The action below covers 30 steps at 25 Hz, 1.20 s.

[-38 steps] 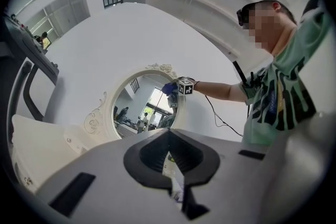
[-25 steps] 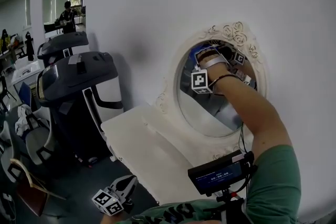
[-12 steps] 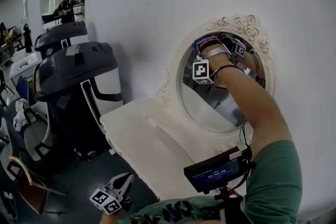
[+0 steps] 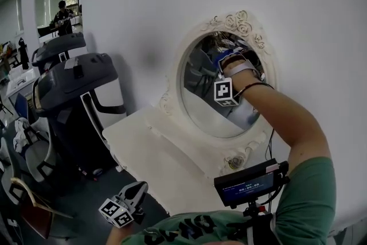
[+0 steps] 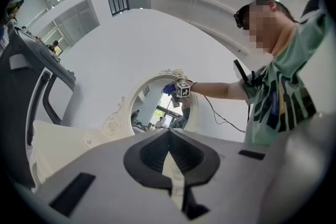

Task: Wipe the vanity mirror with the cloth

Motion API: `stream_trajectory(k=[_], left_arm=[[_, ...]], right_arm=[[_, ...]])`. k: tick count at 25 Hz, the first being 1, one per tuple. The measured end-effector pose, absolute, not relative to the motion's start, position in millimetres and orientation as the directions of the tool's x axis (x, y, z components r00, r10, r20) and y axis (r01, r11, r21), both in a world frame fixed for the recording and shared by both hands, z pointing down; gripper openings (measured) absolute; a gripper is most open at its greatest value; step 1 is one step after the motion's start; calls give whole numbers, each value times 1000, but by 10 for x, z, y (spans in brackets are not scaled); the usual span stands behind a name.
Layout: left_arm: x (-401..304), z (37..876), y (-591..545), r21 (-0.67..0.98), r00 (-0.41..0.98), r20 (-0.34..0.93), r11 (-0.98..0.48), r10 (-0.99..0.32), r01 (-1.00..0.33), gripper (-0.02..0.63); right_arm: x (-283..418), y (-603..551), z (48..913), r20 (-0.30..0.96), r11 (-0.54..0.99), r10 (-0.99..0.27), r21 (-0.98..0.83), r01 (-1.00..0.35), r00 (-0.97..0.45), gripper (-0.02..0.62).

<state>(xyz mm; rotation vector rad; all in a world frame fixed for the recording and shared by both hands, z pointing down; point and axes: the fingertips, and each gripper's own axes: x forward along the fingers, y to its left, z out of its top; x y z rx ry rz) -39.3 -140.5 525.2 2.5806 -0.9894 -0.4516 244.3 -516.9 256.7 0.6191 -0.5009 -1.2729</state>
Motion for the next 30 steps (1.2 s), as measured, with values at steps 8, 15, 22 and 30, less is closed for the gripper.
stream_trajectory(k=[8,15,22,30], left_arm=[[-27,5035,-1260,378,747,-182,-747,-639,-547,6],[75,4894,-1222,353,757,-190,-763,-625,-541,6],[-105,4866,-1224,346,739,-203,-754,-642,-559,6],[-420,5106,-1448,379,703,-202,-717,-682,-586,6]], right_arm=[[3122,-4427,2626,58,255,-953,682,686,296,71],[3470,-4112,2671,84,312,-932,675,668,352,71],[3346,-4089,2707,108,320,-935,671,669,338,71],[2204,-4790,2786,88,113,-993,676,728,73,72]])
